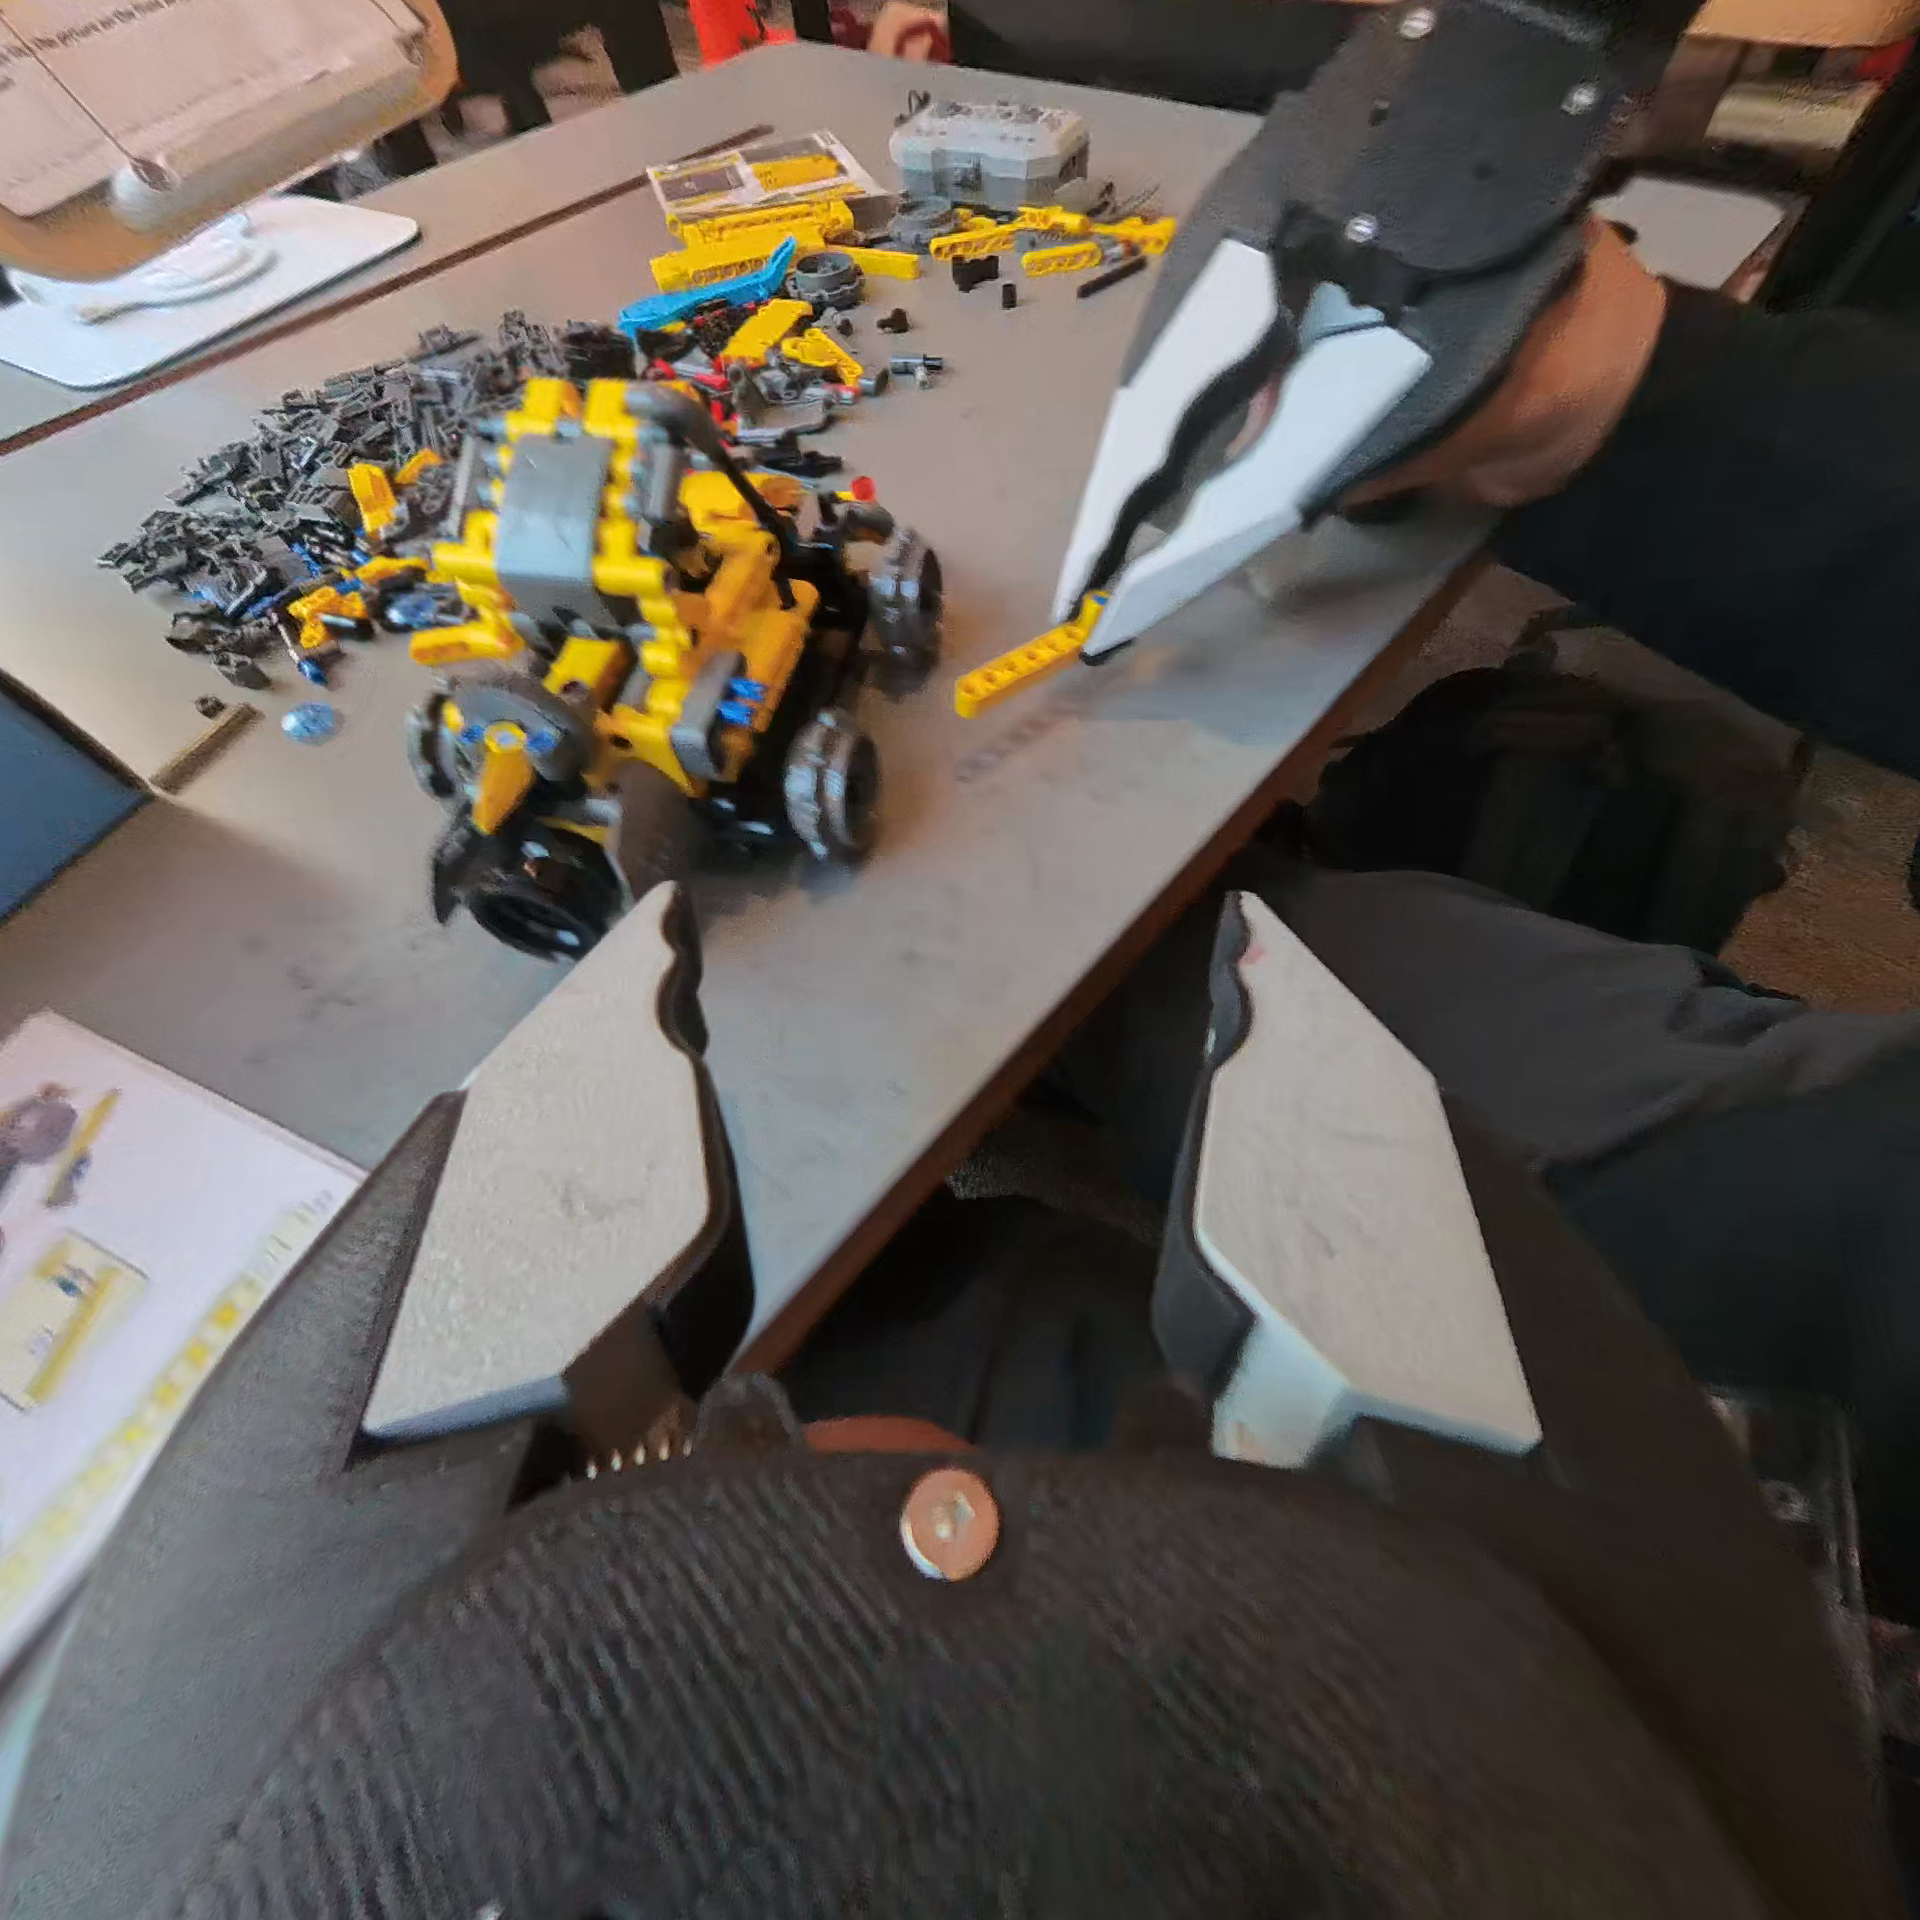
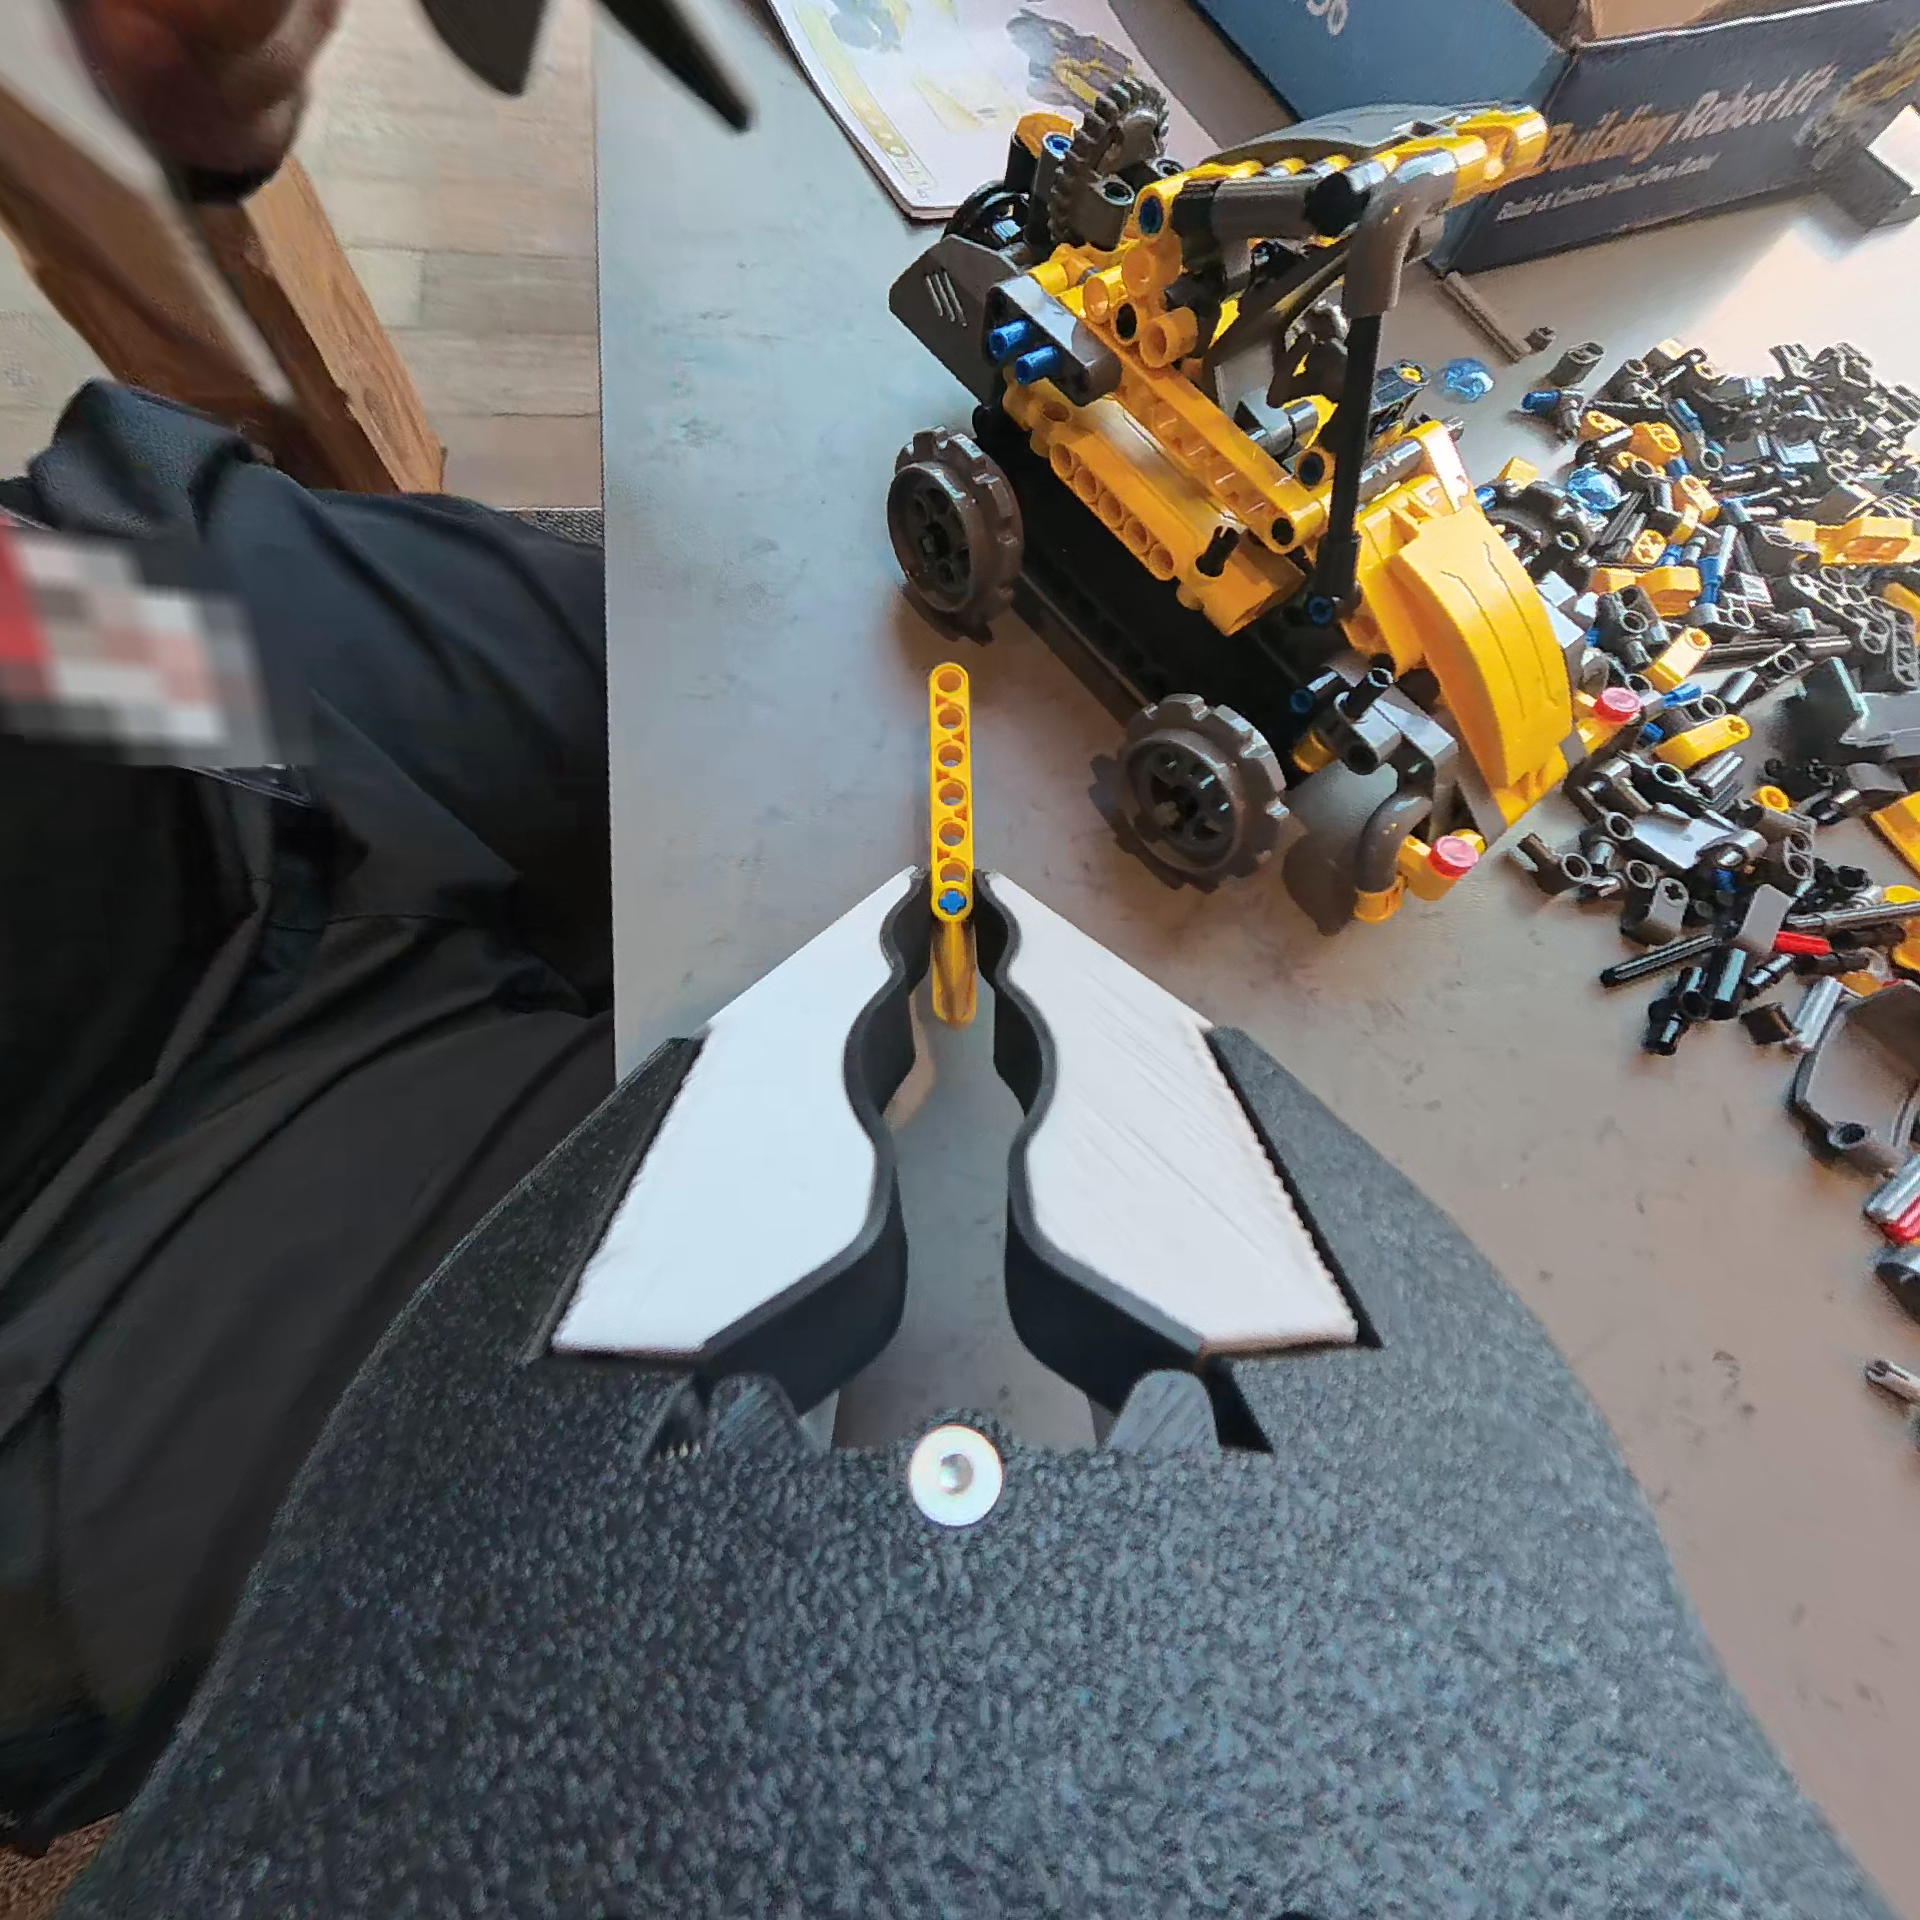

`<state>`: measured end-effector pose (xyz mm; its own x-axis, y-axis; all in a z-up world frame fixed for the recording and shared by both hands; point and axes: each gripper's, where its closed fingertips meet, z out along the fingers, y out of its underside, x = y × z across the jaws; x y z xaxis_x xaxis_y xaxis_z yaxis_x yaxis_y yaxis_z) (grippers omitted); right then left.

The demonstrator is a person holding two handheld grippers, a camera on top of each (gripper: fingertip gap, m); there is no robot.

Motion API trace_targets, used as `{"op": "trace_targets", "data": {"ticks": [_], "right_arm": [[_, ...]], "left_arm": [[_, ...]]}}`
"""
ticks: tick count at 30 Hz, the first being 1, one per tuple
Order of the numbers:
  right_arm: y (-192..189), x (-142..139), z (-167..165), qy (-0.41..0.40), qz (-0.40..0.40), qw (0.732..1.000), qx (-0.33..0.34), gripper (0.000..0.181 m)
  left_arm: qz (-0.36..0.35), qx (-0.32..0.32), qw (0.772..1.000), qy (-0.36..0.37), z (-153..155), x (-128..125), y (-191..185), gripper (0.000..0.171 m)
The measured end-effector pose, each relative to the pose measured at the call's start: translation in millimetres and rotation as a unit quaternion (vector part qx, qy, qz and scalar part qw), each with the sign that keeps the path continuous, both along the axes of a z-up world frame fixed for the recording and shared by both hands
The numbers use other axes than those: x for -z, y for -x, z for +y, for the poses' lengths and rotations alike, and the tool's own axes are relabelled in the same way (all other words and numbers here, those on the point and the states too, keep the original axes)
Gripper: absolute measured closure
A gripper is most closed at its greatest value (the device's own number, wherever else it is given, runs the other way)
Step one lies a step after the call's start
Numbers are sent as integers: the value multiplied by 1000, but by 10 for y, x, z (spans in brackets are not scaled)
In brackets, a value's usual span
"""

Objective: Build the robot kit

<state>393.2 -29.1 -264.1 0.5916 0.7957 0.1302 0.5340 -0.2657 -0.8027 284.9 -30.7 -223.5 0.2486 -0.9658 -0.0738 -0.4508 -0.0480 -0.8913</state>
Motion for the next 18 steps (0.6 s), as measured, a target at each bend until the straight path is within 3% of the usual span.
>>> {"op": "trace_targets", "data": {"ticks": [4,8,10,11,18], "right_arm": [[10,-36,-18,-8,8,1000,-6,174],[0,-100,-16,-17,26,1000,-4,174],[-12,-147,-15,-23,40,999,-3,174],[-20,-175,-12,-28,48,998,-1,174],[-129,-445,-4,-59,132,989,13,174]], "left_arm": [[41,18,999,8,501,-41,-219,60],[145,41,988,30,836,280,-384,44],[184,63,981,28,909,401,-418,49],[200,83,976,26,911,451,-425,60],[218,157,963,-6,1015,502,-465,61]]}}
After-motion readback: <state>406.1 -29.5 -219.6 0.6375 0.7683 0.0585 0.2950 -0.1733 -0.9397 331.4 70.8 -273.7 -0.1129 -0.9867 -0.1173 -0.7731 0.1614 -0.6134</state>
